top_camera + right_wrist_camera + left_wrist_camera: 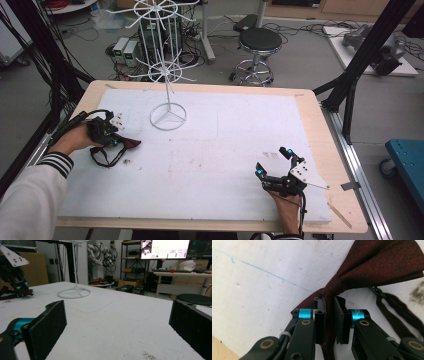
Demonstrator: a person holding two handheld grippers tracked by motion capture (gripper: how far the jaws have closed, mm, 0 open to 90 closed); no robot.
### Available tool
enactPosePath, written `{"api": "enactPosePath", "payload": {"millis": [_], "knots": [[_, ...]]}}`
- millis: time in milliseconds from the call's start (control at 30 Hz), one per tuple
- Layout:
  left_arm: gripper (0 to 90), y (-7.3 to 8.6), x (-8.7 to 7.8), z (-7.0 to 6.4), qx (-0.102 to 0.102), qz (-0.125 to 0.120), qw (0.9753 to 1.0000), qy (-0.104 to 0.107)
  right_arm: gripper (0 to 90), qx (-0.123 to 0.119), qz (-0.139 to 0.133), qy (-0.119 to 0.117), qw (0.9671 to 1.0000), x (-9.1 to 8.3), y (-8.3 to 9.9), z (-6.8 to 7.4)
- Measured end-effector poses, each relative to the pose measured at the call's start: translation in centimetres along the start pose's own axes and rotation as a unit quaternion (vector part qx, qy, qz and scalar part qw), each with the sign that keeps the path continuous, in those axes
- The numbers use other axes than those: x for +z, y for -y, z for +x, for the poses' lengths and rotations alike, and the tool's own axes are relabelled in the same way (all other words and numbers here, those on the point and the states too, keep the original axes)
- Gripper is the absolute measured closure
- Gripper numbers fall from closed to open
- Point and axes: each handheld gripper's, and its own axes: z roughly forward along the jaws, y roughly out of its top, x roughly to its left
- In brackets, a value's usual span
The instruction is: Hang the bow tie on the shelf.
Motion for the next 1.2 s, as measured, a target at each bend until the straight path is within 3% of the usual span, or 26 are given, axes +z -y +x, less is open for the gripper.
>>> {"api": "enactPosePath", "payload": {"millis": [133,167,267,300,433,467,500,533,567,633,667,700,767,800,867,900,967,1000,1067,1100,1133,1167,1200], "knots": [[80.4,-0.1,-0.6,0.0,-0.024,-0.016,0.9996,-0.005,0.6,0.000,0.000,0.001,1.0000,0.0,0.0,0.0],[80.4,-0.1,-0.9,-0.1,-0.049,-0.037,0.9981,-0.008,0.6,-0.001,0.000,0.001,1.0000,0.0,0.0,0.0],[80.4,0.1,-1.4,0.0,-0.067,-0.049,0.9965,-0.005,0.6,0.000,0.000,0.001,1.0000,0.0,0.0,0.0],[80.4,0.3,-1.8,0.0,-0.085,-0.068,0.9940,-0.005,0.6,-0.001,0.000,0.001,1.0000,0.0,0.0,0.0],[80.4,0.7,-2.6,0.2,-0.092,-0.087,0.9919,-0.011,0.6,-0.001,0.000,0.000,1.0000,0.0,0.0,0.0],[80.4,0.8,-2.9,0.2,-0.101,-0.099,0.9899,-0.009,0.6,-0.002,0.000,0.000,1.0000,0.0,0.0,0.0],[80.4,1.0,-3.5,0.3,-0.115,-0.121,0.9860,-0.008,0.6,-0.001,0.001,0.001,1.0000,0.0,0.0,0.1],[80.4,1.0,-3.5,0.3,-0.115,-0.121,0.9860,-0.008,0.6,-0.001,0.001,0.000,1.0000,0.0,0.0,0.1],[80.4,1.0,-4.1,0.3,-0.127,-0.142,0.9816,-0.007,0.6,-0.002,0.000,0.000,1.0000,0.0,0.0,0.0],[80.4,1.1,-4.7,0.3,-0.143,-0.166,0.9758,-0.006,0.6,-0.002,0.000,0.001,1.0000,0.0,0.0,0.1],[80.4,1.1,-5.0,0.3,-0.146,-0.177,0.9733,-0.005,0.6,-0.002,0.002,0.001,1.0000,0.0,0.0,0.1],[80.4,1.1,-5.0,0.3,-0.146,-0.177,0.9733,-0.005,0.6,-0.004,0.000,0.001,1.0000,0.0,0.0,0.0],[80.4,1.0,-5.5,0.2,-0.153,-0.197,0.9683,0.002,0.6,-0.004,0.000,0.001,1.0000,0.0,0.0,0.0],[80.4,1.0,-5.8,0.2,-0.161,-0.211,0.9642,-0.002,0.6,-0.005,0.000,0.001,1.0000,0.0,0.0,0.0],[80.4,1.0,-6.2,0.2,-0.168,-0.223,0.9603,-0.003,0.6,-0.003,0.002,0.001,1.0000,0.0,0.0,0.1],[80.4,1.0,-6.2,0.2,-0.168,-0.223,0.9603,-0.003,0.6,-0.003,0.002,0.001,1.0000,0.0,0.0,0.1],[80.4,0.8,-6.7,0.0,-0.179,-0.247,0.9524,0.001,0.6,-0.004,0.002,0.001,1.0000,0.0,0.0,0.1],[80.4,0.8,-6.7,0.0,-0.179,-0.247,0.9524,0.001,0.6,-0.004,0.002,0.001,1.0000,0.0,0.0,0.1],[80.3,0.7,-7.1,0.0,-0.189,-0.261,0.9467,0.002,0.6,-0.004,0.002,0.000,1.0000,0.0,0.0,0.1],[80.4,0.6,-7.5,-0.1,-0.203,-0.274,0.9400,0.002,0.6,-0.004,0.002,0.000,1.0000,0.0,0.0,0.1],[80.4,0.6,-7.7,-0.1,-0.206,-0.283,0.9369,0.002,0.6,-0.007,0.001,-0.001,1.0000,0.0,0.0,0.1],[80.4,0.6,-7.9,-0.1,-0.208,-0.289,0.9344,0.001,0.6,-0.006,0.001,-0.001,1.0000,0.0,0.0,0.1],[80.4,0.6,-7.9,-0.1,-0.208,-0.289,0.9344,0.001,0.6,-0.007,0.001,-0.001,1.0000,0.0,0.0,0.1]]}}
